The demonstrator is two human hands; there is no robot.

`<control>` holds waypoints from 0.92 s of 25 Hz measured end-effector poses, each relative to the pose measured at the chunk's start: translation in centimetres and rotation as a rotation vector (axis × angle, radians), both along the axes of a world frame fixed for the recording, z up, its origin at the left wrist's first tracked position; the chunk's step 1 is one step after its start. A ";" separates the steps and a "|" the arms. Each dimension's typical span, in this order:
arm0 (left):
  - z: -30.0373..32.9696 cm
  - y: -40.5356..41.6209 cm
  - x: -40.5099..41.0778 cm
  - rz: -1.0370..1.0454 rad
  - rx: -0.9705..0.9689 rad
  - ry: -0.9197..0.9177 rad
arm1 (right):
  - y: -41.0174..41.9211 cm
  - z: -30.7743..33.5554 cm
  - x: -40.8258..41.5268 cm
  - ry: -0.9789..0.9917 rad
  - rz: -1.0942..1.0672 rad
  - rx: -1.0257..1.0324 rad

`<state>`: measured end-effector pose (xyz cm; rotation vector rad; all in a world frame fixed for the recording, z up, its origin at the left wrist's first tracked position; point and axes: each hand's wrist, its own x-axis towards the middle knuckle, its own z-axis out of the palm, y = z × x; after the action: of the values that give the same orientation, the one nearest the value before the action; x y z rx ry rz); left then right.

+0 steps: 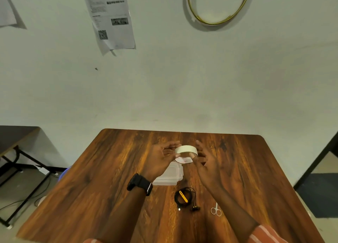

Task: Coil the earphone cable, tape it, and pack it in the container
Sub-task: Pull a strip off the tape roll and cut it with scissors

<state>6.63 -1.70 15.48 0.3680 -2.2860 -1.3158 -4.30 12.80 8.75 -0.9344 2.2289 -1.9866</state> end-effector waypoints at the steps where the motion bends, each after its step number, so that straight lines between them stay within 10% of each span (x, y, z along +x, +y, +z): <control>1: 0.3 0.0 0.5 -0.002 -0.020 0.005 | 0.2 0.3 0.2 0.039 0.002 0.007; 23: -1.2 2.9 0.3 0.365 -0.322 0.049 | 0.5 -0.4 4.0 0.092 -0.174 -0.126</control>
<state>6.97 1.17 14.27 0.5978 -2.2075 -0.7562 -0.34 13.30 8.32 -0.8871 2.3304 -2.2255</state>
